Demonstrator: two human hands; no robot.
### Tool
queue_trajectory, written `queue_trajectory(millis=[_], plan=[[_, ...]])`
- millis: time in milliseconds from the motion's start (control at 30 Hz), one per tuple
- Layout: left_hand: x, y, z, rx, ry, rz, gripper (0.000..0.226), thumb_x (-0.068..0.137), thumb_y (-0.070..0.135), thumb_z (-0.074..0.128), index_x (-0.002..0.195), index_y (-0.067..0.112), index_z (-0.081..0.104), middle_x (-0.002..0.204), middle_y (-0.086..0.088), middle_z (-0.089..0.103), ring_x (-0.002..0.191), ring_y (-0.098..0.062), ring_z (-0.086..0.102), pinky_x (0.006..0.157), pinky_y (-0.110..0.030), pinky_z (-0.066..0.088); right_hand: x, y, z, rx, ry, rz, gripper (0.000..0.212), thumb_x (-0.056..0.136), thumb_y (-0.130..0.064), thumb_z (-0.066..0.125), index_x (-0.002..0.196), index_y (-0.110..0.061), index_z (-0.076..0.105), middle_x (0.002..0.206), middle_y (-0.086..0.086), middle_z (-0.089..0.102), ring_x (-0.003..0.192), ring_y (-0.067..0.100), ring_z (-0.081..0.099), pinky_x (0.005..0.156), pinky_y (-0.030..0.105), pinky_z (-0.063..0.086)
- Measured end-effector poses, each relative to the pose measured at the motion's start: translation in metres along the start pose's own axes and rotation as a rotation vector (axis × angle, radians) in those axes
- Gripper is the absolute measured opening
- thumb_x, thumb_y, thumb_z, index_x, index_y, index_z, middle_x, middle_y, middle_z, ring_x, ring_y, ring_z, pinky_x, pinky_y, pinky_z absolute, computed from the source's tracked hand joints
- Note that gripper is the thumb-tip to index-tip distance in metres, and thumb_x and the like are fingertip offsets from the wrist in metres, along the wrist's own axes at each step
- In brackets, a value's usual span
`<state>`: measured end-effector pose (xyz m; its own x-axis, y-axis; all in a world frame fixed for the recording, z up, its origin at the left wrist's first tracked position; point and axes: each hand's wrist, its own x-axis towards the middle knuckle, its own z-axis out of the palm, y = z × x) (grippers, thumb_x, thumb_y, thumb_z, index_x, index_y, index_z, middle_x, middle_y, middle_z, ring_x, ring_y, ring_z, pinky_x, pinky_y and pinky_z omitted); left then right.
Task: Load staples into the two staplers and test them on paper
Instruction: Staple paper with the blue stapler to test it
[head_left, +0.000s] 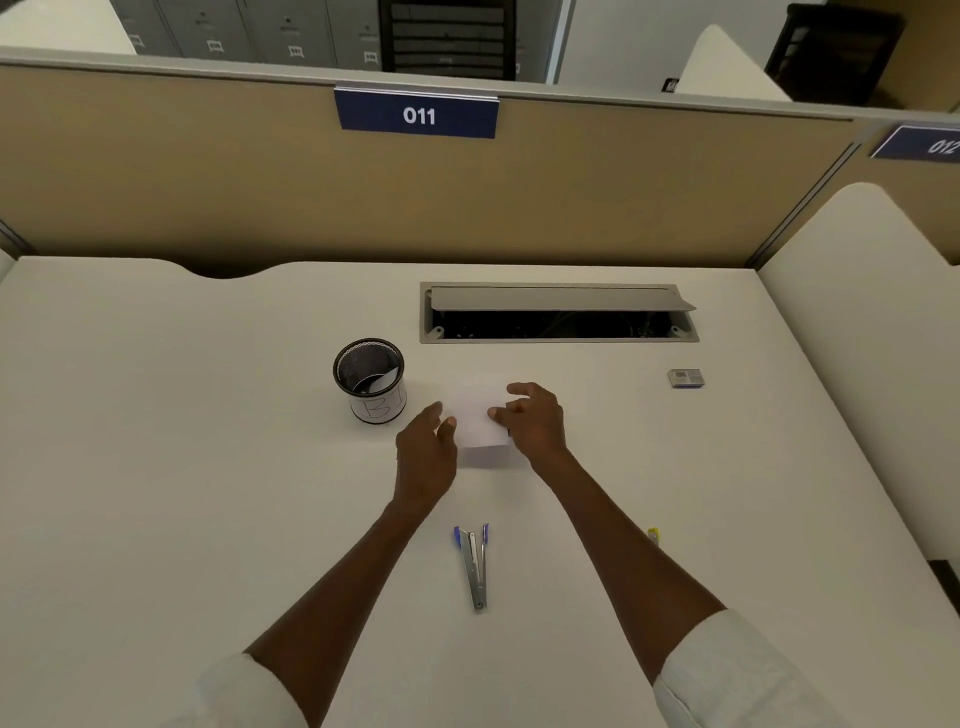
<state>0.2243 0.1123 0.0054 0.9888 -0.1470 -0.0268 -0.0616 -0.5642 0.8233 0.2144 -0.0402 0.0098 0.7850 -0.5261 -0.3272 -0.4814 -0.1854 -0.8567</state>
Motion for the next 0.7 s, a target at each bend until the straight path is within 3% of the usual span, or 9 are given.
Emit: queue_trajectory(millis=[67, 167, 267, 367, 533, 700], plan=[[0.004, 0.012, -0.006, -0.024, 0.015, -0.036, 0.030, 0.095, 0.015, 0.055, 0.067, 0.005, 0.051, 0.067, -0.017, 0.056, 0.068, -0.031, 0.052, 0.068, -0.040, 0.038, -0.009, -0.004, -0.007, 0.068, -0.025, 0.017, 0.040, 0.077, -0.013, 0.080, 0.113, -0.006, 0.064, 0.082, 0.009, 0.070, 0.078, 0.021, 0.065, 0.080, 0.039, 0.055], [0.005, 0.024, -0.018, -0.218, -0.018, -0.184, 0.033, 0.089, 0.024, 0.064, 0.060, 0.011, 0.058, 0.054, -0.007, 0.055, 0.058, -0.023, 0.050, 0.064, -0.035, 0.043, -0.023, -0.010, -0.018, 0.170, -0.063, 0.035, 0.039, 0.077, -0.013, 0.080, 0.112, -0.004, 0.066, 0.089, 0.011, 0.073, 0.078, 0.021, 0.068, 0.078, 0.036, 0.058], [-0.007, 0.035, -0.029, -0.466, -0.038, -0.282, 0.018, 0.081, 0.019, 0.077, 0.067, 0.026, 0.069, 0.065, -0.003, 0.067, 0.061, -0.015, 0.059, 0.068, -0.030, 0.056, -0.041, -0.015, -0.030, 0.233, -0.080, 0.014, 0.033, 0.077, -0.012, 0.080, 0.105, -0.002, 0.068, 0.093, 0.015, 0.074, 0.083, 0.026, 0.070, 0.078, 0.037, 0.059], [-0.019, 0.039, -0.038, -0.626, -0.101, -0.302, 0.008, 0.079, 0.011, 0.079, 0.080, 0.017, 0.074, 0.078, -0.004, 0.075, 0.071, -0.018, 0.071, 0.066, -0.027, 0.059, -0.057, -0.019, -0.043, 0.282, -0.134, -0.029, 0.020, 0.080, -0.009, 0.077, 0.097, 0.000, 0.071, 0.092, 0.017, 0.074, 0.087, 0.032, 0.072, 0.080, 0.042, 0.060], [-0.034, 0.039, -0.051, -0.646, -0.195, -0.248, 0.018, 0.081, 0.007, 0.076, 0.099, 0.003, 0.075, 0.091, -0.010, 0.076, 0.083, -0.021, 0.074, 0.074, -0.029, 0.060, -0.076, -0.024, -0.061, 0.324, -0.237, -0.119, 0.014, 0.087, 0.000, 0.066, 0.100, -0.001, 0.071, 0.093, 0.022, 0.072, 0.078, 0.027, 0.071, 0.075, 0.038, 0.061], [-0.045, 0.043, -0.061, -0.695, -0.275, -0.235, 0.014, 0.084, 0.001, 0.071, 0.092, 0.012, 0.076, 0.090, -0.006, 0.077, 0.084, -0.019, 0.073, 0.069, -0.022, 0.057, -0.090, -0.030, -0.070, 0.347, -0.237, -0.153, 0.016, 0.086, 0.008, 0.062, 0.094, -0.001, 0.073, 0.091, 0.012, 0.071, 0.080, 0.023, 0.067, 0.069, 0.031, 0.058]])
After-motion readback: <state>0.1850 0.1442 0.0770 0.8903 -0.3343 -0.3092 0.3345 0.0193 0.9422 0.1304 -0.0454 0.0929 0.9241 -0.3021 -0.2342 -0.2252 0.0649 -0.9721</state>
